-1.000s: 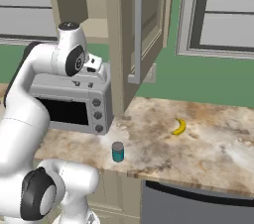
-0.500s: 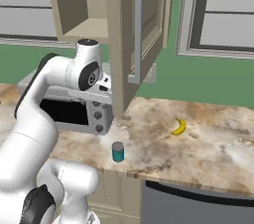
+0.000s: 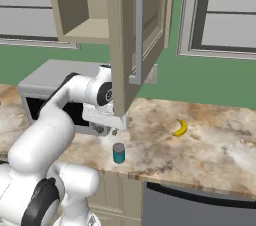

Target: Restock the canned food cabinet by taking the new fresh canned food from the counter and placing it in the cabinet. Then, take the old canned food from the cabinet and place it on the counter.

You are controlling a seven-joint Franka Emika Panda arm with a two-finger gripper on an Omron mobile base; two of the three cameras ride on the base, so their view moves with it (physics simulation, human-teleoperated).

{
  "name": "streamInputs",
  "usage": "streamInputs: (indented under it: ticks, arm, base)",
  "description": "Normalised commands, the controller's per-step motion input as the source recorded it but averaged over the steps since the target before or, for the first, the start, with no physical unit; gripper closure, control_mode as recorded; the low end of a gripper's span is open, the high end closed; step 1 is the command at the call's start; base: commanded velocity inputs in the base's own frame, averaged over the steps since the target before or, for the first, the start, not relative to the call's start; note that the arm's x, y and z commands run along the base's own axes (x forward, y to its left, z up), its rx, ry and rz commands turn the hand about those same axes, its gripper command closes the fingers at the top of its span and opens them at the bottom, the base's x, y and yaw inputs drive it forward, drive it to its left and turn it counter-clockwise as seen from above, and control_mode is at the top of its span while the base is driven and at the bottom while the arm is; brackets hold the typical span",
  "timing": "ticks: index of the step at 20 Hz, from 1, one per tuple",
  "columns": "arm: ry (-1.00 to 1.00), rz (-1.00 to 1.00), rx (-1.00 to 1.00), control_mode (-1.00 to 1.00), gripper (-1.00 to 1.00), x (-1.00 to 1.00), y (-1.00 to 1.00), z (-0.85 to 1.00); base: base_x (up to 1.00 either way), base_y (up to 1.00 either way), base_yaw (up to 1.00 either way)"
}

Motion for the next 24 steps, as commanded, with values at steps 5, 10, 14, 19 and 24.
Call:
streamInputs:
  ticks: [5, 10, 14, 19, 24]
  arm:
    - [0.08, 0.00, 0.00, -1.00, -1.00, -0.31, -0.29, -0.64]
    - [0.00, 0.00, 0.00, -1.00, -1.00, -0.09, -0.14, -0.41]
    - [-0.06, 0.00, 0.00, -1.00, -1.00, 0.05, -0.03, -0.49]
    - [-0.03, 0.00, -0.04, -1.00, -1.00, 0.12, -0.16, -0.38]
    - [0.00, 0.00, -0.04, -1.00, -1.00, 0.14, -0.08, -0.25]
  base:
    - [0.00, 0.00, 0.00]
    - [0.00, 0.00, 0.00]
    - [0.00, 0.00, 0.00]
    - [0.00, 0.00, 0.00]
    - [0.00, 0.00, 0.00]
